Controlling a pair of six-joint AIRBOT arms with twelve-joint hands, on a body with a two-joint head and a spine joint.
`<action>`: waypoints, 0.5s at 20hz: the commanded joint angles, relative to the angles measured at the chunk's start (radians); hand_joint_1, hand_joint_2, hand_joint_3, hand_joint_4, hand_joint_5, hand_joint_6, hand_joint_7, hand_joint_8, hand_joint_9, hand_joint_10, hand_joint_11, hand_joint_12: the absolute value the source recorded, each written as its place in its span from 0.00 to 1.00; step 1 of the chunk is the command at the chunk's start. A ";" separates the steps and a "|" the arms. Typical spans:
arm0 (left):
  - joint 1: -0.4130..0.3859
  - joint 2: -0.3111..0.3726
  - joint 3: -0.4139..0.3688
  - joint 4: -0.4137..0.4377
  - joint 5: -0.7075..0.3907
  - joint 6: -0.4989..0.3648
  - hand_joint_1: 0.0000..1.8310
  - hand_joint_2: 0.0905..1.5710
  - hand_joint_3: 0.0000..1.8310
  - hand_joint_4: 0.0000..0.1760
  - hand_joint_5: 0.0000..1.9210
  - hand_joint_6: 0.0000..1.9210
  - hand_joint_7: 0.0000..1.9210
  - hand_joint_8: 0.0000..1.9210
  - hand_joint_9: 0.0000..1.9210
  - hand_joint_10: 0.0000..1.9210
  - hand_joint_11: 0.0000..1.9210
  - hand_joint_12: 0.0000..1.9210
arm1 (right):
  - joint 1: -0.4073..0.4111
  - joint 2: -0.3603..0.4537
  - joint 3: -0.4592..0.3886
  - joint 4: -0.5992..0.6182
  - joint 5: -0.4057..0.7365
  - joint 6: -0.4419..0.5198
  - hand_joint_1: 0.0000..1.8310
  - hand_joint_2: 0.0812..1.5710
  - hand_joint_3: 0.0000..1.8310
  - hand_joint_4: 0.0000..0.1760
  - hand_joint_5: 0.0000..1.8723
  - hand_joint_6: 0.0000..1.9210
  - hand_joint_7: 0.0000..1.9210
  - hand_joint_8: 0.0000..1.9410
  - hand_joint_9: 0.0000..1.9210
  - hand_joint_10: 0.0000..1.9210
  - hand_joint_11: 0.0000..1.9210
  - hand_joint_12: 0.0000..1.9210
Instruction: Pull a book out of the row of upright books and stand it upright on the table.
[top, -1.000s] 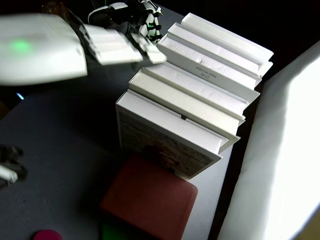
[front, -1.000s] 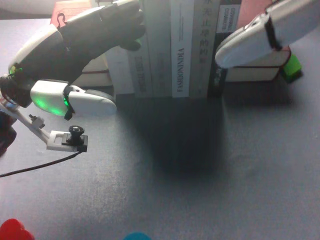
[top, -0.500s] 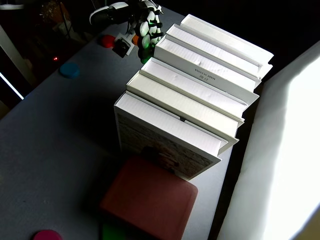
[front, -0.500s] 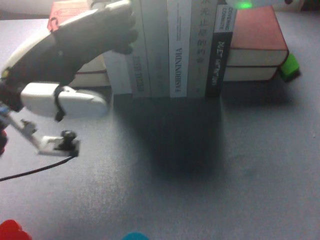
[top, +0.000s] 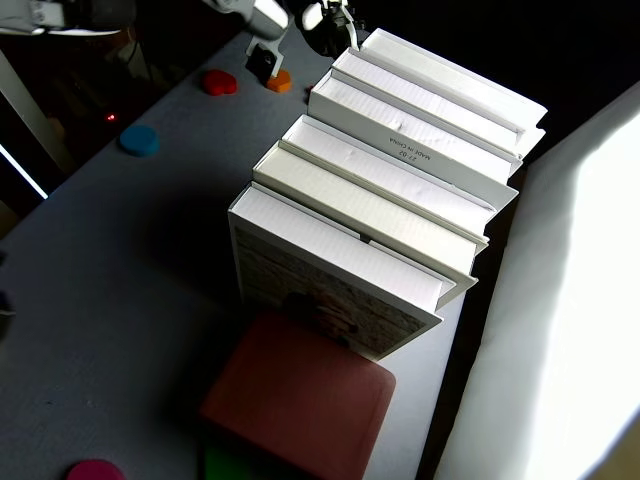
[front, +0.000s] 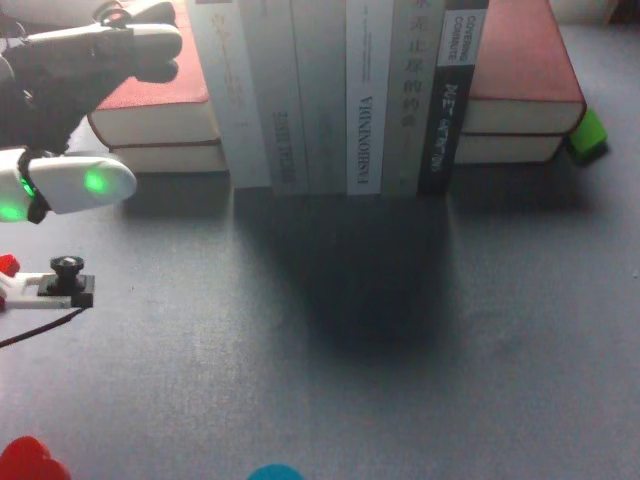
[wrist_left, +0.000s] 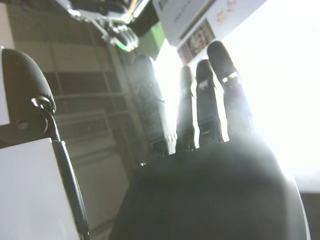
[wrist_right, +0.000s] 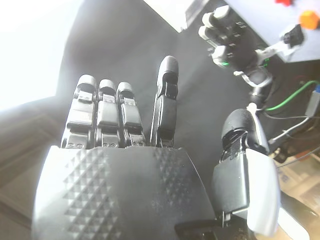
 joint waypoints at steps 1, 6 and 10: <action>-0.012 -0.003 0.002 -0.045 -0.114 -0.011 0.59 0.49 0.00 0.00 0.37 0.00 0.17 0.00 0.17 0.01 0.00 0.54 | 0.004 -0.004 0.013 0.066 -0.018 -0.004 0.00 0.68 0.00 0.52 0.36 0.01 0.00 0.00 0.00 0.00 0.00 0.00; -0.012 0.000 0.002 -0.043 -0.116 -0.011 0.59 0.49 0.00 0.00 0.35 0.00 0.16 0.00 0.16 0.00 0.00 0.46 | -0.057 -0.066 0.103 0.166 -0.069 -0.032 0.04 0.68 0.00 0.71 0.34 0.00 0.00 0.00 0.00 0.00 0.00 0.00; -0.007 0.002 -0.001 -0.050 -0.125 -0.011 0.59 0.49 0.00 0.00 0.33 0.00 0.17 0.00 0.15 0.01 0.00 0.42 | -0.096 -0.115 0.166 0.237 -0.070 -0.041 0.00 0.62 0.00 0.83 0.32 0.00 0.00 0.00 0.00 0.00 0.00 0.00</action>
